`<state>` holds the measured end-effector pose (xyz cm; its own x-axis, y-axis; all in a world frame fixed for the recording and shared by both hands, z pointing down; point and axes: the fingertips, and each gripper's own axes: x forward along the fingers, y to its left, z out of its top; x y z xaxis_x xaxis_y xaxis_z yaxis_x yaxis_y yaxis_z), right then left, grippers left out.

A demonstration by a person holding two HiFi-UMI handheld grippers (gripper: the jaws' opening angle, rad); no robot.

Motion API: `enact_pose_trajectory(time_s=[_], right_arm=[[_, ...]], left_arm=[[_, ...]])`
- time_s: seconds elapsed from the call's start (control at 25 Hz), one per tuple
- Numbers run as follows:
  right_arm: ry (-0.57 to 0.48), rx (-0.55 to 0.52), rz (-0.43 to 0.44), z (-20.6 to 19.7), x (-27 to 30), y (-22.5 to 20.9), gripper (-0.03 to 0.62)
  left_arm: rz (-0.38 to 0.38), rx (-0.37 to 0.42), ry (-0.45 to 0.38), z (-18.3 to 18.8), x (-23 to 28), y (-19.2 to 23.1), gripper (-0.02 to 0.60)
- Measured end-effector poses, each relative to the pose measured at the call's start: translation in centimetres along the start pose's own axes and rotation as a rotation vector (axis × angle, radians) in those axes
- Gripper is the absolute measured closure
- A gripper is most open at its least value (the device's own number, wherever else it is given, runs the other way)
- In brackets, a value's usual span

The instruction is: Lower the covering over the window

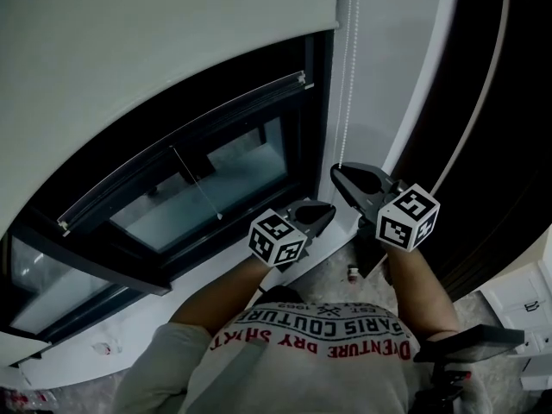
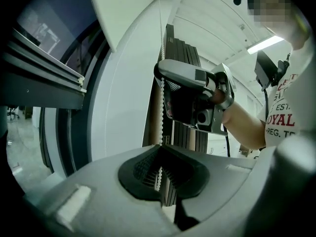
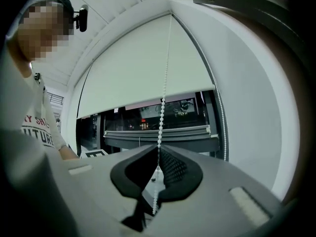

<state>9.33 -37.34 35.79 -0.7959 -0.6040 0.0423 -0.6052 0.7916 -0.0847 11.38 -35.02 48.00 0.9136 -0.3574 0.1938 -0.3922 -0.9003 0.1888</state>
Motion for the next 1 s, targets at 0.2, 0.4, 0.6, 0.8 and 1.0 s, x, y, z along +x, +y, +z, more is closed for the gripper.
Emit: enact_pose_trajectory(time_s=[0.2,0.4,0.6,0.8,1.0], right_arm=[[0.027,0.025,-0.010,-2.2,-0.1,-0.3,0.580],[0.073,0.044,-0.027,-5.2,-0.1,-0.6,0.580],[0.141,0.076,-0.048,-9.2,0.0,-0.9,0.582],[0.215,0.100,-0.067,-13.6,-0.3,-1.0,0.582],[0.240,0.129,-0.081,-15.7,-0.5,-1.3,0.582]], left_arm=[[0.008,-0.009,0.034,-2.1,0.5,-0.3,0.575],[0.029,-0.028,0.085,-5.0,1.1,0.7,0.575],[0.048,-0.025,0.170,-8.7,1.5,2.2,0.574],[0.035,-0.030,0.258,-12.9,2.0,1.5,0.575],[0.026,-0.047,0.291,-14.9,2.6,1.3,0.575]])
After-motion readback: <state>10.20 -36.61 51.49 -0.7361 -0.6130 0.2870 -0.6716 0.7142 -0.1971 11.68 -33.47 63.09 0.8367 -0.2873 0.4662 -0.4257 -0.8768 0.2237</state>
